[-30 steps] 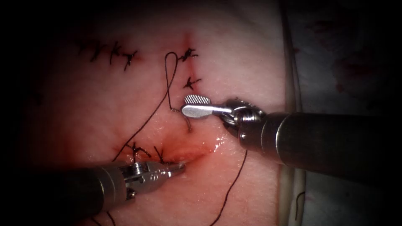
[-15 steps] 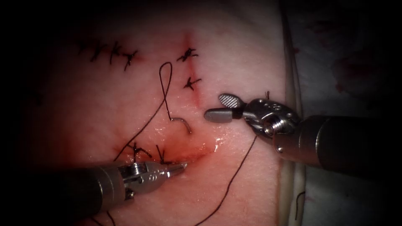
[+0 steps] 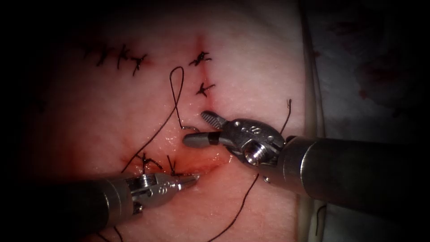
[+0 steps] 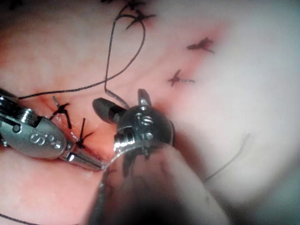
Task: Wound Closure
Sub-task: Throw the needle through the top of the incision with the right needle driver.
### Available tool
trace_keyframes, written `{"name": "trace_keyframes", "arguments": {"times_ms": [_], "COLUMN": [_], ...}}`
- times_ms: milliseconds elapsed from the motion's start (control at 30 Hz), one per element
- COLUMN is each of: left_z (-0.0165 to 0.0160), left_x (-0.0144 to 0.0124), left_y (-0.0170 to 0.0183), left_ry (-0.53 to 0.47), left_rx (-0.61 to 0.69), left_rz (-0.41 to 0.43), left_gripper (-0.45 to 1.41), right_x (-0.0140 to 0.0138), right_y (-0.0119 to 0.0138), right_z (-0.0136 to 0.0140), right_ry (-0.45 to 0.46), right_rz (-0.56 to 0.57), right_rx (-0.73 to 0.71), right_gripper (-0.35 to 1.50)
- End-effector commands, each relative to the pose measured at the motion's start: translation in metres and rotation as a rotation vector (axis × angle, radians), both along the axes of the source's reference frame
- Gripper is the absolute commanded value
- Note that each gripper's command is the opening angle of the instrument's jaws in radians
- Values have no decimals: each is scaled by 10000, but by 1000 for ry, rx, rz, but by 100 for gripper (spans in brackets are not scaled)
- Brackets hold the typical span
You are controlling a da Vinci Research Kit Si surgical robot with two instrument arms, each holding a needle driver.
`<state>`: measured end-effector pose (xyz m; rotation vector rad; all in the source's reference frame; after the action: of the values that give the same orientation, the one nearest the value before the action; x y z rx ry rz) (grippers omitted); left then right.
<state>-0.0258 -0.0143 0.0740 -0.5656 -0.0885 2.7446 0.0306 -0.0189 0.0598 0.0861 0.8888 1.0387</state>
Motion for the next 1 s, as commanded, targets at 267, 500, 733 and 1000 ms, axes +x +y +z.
{"name": "trace_keyframes", "arguments": {"times_ms": [267,500,733,1000], "left_z": [6,6,5,5], "left_x": [-5,-5,-5,-4], "left_y": [-1,-1,-2,-1], "left_ry": [-2,-2,-1,-2], "left_rx": [-1,-1,0,0], "left_rz": [1,1,1,1], "left_gripper": [-45,-45,-45,-45], "right_x": [26,36,43,42], "right_y": [-4,-3,-7,-6], "right_z": [29,32,26,27], "right_ry": [-78,-106,-118,-7], "right_rz": [-153,-186,-214,-249], "right_rx": [-173,-212,-189,-201], "right_gripper": [130,73,-35,-35]}}
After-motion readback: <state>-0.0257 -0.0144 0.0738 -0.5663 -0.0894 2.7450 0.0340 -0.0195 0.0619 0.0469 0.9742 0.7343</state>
